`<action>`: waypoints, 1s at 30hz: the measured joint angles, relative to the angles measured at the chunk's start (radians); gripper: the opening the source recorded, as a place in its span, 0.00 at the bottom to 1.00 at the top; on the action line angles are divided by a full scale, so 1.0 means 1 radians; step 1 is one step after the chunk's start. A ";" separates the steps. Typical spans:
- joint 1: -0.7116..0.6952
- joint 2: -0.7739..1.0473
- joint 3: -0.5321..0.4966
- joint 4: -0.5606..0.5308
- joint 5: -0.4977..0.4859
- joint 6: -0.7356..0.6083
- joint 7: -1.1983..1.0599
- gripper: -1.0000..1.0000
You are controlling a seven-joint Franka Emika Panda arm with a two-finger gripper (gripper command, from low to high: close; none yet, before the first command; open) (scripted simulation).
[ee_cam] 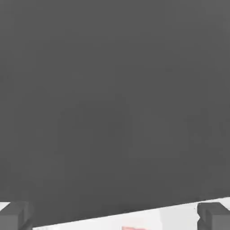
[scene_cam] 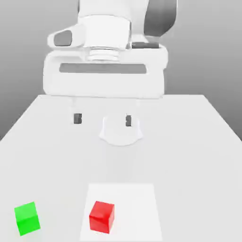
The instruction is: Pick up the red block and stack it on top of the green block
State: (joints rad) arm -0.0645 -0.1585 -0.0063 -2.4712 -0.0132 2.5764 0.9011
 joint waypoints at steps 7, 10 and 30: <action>-0.016 0.254 -0.013 -0.068 0.014 0.110 0.027 0.50; -0.019 0.362 -0.012 -0.074 0.023 0.180 0.028 0.50; -0.106 0.326 -0.066 -0.023 0.038 0.084 -0.106 0.00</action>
State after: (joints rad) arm -0.1703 0.1674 -0.0725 -2.4940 0.0243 2.6599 0.7952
